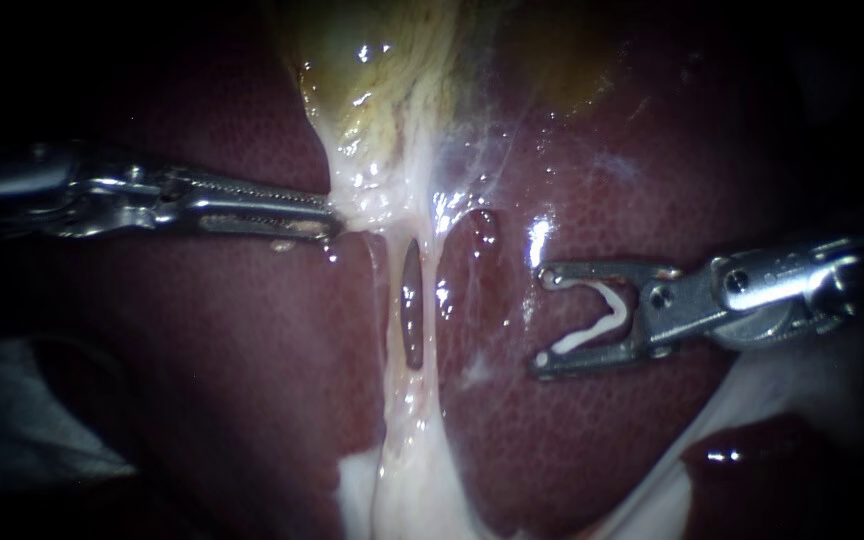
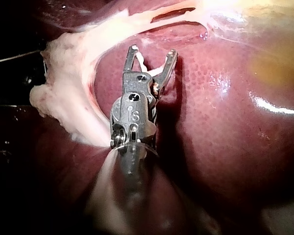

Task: Clipping first clip left tube

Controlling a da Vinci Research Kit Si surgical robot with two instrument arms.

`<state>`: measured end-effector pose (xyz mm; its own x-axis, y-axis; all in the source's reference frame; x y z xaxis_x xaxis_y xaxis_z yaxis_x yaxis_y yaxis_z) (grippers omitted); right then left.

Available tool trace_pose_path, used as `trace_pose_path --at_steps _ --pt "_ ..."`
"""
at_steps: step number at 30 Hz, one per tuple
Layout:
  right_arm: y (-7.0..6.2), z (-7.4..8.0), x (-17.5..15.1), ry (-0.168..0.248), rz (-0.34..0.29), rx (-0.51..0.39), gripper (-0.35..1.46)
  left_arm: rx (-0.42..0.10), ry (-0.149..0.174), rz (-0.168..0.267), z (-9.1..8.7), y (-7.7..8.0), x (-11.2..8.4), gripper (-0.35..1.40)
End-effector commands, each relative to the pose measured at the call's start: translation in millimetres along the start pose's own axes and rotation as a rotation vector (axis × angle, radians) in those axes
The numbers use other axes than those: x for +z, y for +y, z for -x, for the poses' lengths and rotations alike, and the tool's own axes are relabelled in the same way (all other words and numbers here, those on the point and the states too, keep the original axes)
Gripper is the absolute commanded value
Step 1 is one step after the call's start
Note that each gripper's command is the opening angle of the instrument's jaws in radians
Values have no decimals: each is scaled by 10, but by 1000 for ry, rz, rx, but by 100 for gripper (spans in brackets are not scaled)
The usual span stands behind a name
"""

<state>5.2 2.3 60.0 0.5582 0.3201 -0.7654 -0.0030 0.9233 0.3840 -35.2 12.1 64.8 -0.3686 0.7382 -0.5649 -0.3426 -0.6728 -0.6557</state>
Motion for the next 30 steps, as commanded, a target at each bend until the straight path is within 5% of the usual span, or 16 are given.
trace_pose_path --at_steps 1,5,13,25,30 --pt "0 0 0 0 0 0 50 -1 0 2 -2 0 -2 -35" --pt "0 -1 0 2 -6 0 50 -11 -6 14 -19 9 -25 -35" --pt "-2 -3 2 17 -27 1 50 12 40 0 -57 36 -74 -35" --pt "-26 -37 43 132 -108 20 50 18 43 -3 -56 37 -73 -35" --pt "-31 -45 73 141 -116 35 50 18 43 -5 -56 37 -72 -35"
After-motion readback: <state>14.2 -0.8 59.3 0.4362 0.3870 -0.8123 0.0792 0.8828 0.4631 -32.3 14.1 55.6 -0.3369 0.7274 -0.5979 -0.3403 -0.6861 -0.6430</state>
